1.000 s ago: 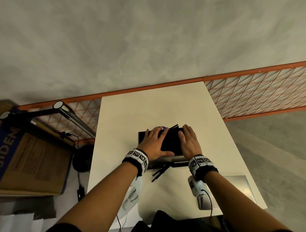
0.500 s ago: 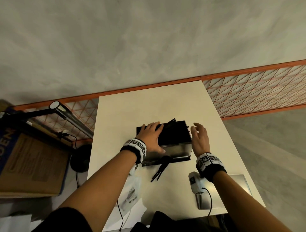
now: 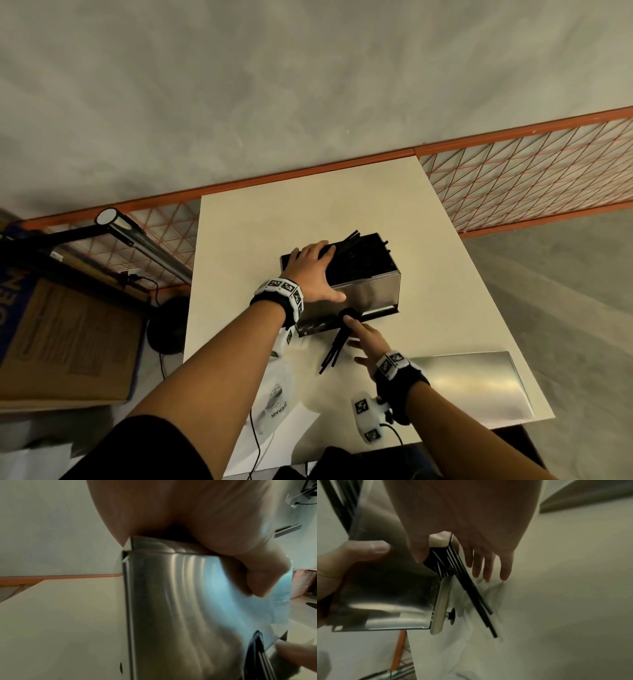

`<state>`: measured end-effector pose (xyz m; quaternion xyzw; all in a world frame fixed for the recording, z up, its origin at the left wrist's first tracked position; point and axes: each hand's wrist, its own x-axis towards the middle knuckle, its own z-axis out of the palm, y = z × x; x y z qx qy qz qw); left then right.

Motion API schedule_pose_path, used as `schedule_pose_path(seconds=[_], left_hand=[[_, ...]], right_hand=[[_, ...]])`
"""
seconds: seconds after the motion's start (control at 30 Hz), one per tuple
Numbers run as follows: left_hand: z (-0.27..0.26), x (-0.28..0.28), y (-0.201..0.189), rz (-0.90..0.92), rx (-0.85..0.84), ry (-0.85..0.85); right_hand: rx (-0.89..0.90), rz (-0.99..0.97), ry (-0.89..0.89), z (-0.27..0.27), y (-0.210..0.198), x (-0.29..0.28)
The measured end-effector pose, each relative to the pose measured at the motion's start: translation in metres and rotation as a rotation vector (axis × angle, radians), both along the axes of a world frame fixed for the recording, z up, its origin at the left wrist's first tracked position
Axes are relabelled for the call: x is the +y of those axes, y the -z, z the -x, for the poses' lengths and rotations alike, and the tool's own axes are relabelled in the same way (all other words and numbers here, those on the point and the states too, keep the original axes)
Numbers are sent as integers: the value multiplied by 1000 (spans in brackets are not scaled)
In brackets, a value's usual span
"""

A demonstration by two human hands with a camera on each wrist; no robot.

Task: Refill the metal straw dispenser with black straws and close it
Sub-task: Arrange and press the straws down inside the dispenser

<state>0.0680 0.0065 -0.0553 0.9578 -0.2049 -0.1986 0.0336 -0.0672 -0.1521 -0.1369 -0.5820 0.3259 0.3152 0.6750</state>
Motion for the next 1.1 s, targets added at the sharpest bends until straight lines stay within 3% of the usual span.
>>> schedule_pose_path(seconds=[0.07, 0.43, 0.77, 1.1], left_hand=[[0, 0, 1, 7, -2, -7], [3, -1, 2, 22, -12, -16], [4, 0, 5, 32, -21, -20], [6, 0, 7, 34, -55, -14]], right_hand=[[25, -57, 53, -5, 4, 13], [0, 25, 246, -20, 23, 37], [-46, 202, 181, -8, 35, 49], [-98, 262, 137, 9, 18, 51]])
